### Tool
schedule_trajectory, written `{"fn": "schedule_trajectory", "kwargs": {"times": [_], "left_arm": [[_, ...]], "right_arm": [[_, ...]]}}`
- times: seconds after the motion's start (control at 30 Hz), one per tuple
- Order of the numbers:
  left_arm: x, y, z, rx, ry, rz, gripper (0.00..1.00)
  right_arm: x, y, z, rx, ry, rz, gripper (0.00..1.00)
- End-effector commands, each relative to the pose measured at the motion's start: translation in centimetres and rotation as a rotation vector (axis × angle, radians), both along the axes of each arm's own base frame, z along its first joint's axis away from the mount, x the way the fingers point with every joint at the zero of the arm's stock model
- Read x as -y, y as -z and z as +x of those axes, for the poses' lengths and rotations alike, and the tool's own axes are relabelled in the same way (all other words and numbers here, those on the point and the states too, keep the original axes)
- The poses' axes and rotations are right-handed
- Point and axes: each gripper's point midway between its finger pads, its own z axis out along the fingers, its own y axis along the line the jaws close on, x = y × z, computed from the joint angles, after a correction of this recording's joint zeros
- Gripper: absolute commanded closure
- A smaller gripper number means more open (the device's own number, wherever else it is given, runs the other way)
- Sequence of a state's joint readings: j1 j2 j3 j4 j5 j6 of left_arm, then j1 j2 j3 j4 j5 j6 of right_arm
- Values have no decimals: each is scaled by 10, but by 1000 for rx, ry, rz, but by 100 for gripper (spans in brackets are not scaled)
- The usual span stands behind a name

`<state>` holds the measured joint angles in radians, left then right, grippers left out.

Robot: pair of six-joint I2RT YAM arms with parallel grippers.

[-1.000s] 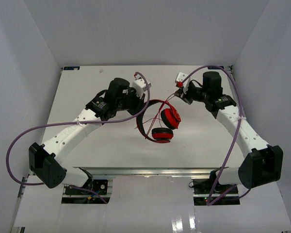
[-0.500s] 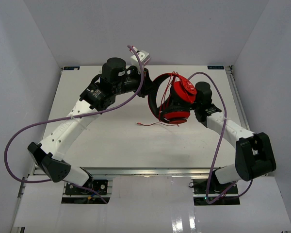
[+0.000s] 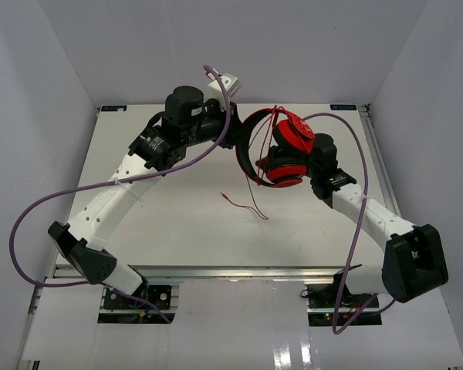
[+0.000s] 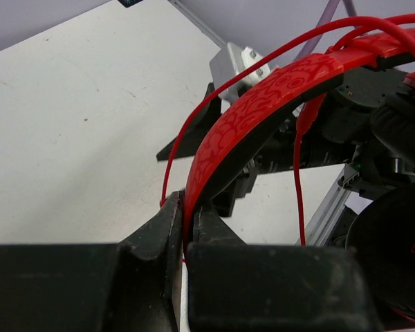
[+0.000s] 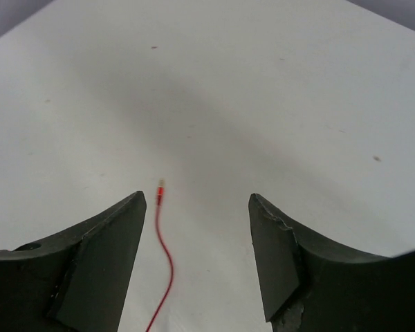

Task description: Wrap the headphones

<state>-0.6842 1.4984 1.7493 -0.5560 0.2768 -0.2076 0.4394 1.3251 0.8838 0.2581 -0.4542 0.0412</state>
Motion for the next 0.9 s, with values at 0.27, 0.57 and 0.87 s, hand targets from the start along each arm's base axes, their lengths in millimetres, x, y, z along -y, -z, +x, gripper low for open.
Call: {"fn": "schedule_trajectory", "kwargs": {"times": [0.27, 0.57, 0.87], "left_arm": [[-18, -39, -8, 86, -65, -69, 100], [-17, -44, -9, 88, -59, -83, 100], [-14, -58, -12, 88, -49, -132, 100]], "right_arm": [[47, -37, -26, 198, -287, -13, 7], [18, -23, -113, 153, -699, 52, 2], [-20, 5, -67, 179, -408, -54, 3]]}}
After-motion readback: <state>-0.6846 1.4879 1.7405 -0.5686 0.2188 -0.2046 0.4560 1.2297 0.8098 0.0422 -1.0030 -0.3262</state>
